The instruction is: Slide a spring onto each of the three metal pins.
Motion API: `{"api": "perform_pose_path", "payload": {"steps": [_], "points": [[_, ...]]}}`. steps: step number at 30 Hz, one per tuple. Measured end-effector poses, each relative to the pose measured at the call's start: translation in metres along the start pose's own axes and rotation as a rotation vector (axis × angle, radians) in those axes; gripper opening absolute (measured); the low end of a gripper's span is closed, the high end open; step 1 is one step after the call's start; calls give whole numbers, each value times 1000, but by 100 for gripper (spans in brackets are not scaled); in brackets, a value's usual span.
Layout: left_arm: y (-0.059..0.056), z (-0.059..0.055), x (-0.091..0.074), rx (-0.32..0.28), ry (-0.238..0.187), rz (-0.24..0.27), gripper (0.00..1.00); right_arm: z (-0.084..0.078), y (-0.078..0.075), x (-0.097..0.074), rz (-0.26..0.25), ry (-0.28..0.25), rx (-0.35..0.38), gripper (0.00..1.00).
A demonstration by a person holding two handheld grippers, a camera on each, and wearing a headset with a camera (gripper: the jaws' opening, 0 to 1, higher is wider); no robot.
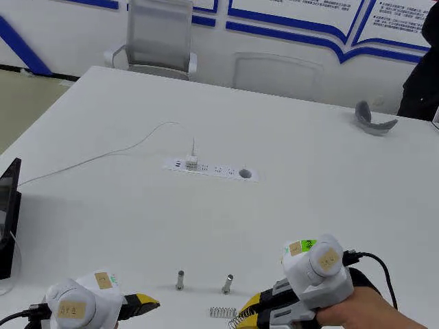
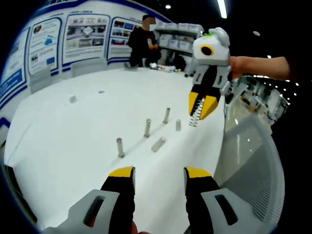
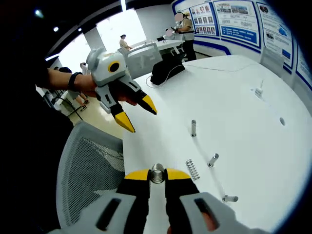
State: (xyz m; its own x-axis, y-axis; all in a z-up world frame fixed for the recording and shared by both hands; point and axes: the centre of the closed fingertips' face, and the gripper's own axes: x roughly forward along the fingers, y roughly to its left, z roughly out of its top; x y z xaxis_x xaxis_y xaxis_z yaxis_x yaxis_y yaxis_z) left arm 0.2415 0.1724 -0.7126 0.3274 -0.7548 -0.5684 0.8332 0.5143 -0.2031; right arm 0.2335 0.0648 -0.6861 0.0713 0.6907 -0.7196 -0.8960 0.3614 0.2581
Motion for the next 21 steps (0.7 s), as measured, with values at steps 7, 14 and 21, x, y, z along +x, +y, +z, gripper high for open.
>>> {"api": "perform_pose_path", "payload": {"steps": [7,14,21], "points": [[21,-11,-9,-49,-5,68,50,7,-16,10,-17,27,-15,13],[34,-10,-17,-88,-30,112,55,19,-29,22,-17,62,-57,13],[41,-10,-25,-107,-48,130,59,32,-42,37,-18,87,-99,13]]}}
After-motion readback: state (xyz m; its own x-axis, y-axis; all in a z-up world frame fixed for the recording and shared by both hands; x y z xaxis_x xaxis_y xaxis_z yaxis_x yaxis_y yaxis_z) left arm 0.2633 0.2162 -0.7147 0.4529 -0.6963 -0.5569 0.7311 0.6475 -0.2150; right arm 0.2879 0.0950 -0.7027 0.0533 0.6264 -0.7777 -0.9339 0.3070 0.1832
